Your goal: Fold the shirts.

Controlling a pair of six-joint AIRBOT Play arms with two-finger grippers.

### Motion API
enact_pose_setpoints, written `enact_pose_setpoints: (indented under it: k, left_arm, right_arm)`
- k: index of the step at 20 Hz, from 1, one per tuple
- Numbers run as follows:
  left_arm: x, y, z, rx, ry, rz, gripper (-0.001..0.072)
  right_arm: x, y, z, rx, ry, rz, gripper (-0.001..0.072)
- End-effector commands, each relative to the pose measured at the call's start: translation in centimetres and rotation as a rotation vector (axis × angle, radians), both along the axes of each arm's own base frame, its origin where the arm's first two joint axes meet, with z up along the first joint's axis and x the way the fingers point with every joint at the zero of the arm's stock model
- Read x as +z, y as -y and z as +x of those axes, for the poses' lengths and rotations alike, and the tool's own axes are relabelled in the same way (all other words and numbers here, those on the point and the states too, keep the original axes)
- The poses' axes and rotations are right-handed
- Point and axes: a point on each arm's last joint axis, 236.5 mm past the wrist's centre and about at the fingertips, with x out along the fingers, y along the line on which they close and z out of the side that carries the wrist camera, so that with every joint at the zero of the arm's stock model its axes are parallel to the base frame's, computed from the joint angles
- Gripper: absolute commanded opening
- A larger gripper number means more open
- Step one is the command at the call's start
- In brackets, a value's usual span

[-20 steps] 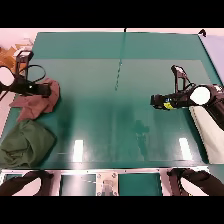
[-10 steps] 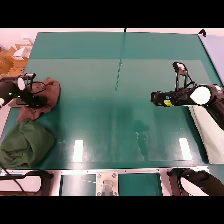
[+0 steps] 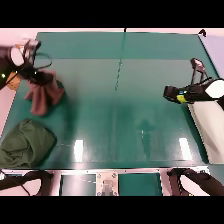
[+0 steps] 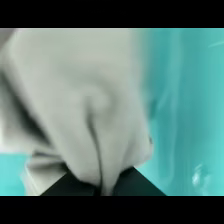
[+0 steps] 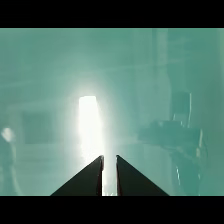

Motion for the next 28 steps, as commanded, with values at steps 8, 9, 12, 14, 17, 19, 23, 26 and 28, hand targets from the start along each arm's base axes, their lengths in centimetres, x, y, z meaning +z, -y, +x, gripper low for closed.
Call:
enact_pose_setpoints:
  k: [8, 9, 12, 14, 17, 19, 23, 26, 28]
  left_arm:
    - [7.3, 28.0, -6.8, -0.47, 0.123, -0.339, 0.0021]
    - [5.2, 28.9, -7.2, -0.467, 0.057, -0.346, 0.0024]
    - [0.0, 30.3, -9.1, -0.477, -0.147, -0.349, 0.0711]
    - [-0.6, 28.2, -8.9, -0.491, -0.183, -0.296, 0.071]
    - [0.0, 22.6, -5.5, -0.363, -0.178, -0.291, 0.0711]
    - [-0.7, 18.9, -3.4, -0.265, -0.182, -0.303, 0.0711]
    - [-4.0, 14.6, 0.2, -0.124, -0.121, -0.361, 0.071]
    - [-7.8, 16.5, 1.8, -0.129, -0.108, -0.477, 0.071]
    - [-10.0, 19.1, 2.4, -0.149, -0.135, -0.57, 0.071]
  right_arm:
    - [-0.1, 3.8, -1.7, -0.063, -0.076, 0.055, 0.0113]
    - [-0.3, 3.6, -1.9, -0.06, -0.087, 0.059, 0.0129]
    - [-0.7, 3.1, -2.4, -0.057, -0.107, 0.082, 0.0315]
    - [-1.2, 2.7, -2.9, -0.055, -0.129, 0.097, 0.037]
    - [-3.9, 0.4, -4.4, -0.029, -0.19, 0.181, 0.0372]
    - [-6.9, -1.6, -6.5, -0.024, -0.258, 0.236, 0.0444]
    - [-11.7, -7.8, -9.8, 0.027, -0.311, 0.383, 0.0443]
    - [-13.6, -11.5, -10.1, 0.059, -0.318, 0.436, 0.0442]
    - [-14.8, -13.1, -9.2, 0.055, -0.307, 0.459, 0.0431]
